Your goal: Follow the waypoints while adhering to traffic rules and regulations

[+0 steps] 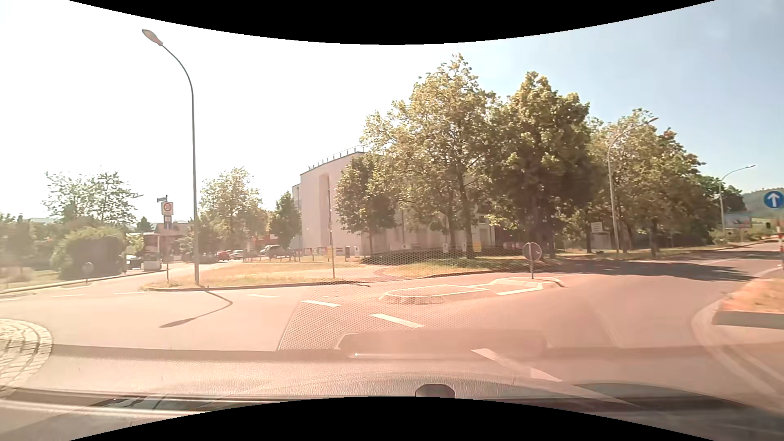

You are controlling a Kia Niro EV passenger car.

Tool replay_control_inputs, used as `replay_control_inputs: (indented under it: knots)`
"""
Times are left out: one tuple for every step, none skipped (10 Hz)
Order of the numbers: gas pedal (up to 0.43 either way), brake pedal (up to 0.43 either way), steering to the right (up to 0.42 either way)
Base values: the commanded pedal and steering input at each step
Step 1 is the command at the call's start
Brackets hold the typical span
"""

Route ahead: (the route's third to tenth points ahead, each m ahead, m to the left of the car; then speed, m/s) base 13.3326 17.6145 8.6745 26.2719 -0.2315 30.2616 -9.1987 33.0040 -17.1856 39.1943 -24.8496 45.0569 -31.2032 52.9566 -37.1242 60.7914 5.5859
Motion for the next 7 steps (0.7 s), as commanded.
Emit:
replay_control_inputs:
  knots:
    - [0.118, 0.000, -0.279]
    - [0.110, 0.000, -0.290]
    - [0.110, 0.000, -0.298]
    - [0.110, 0.000, -0.302]
    - [0.110, 0.000, -0.307]
    - [0.110, 0.000, -0.312]
    - [0.110, 0.000, -0.318]
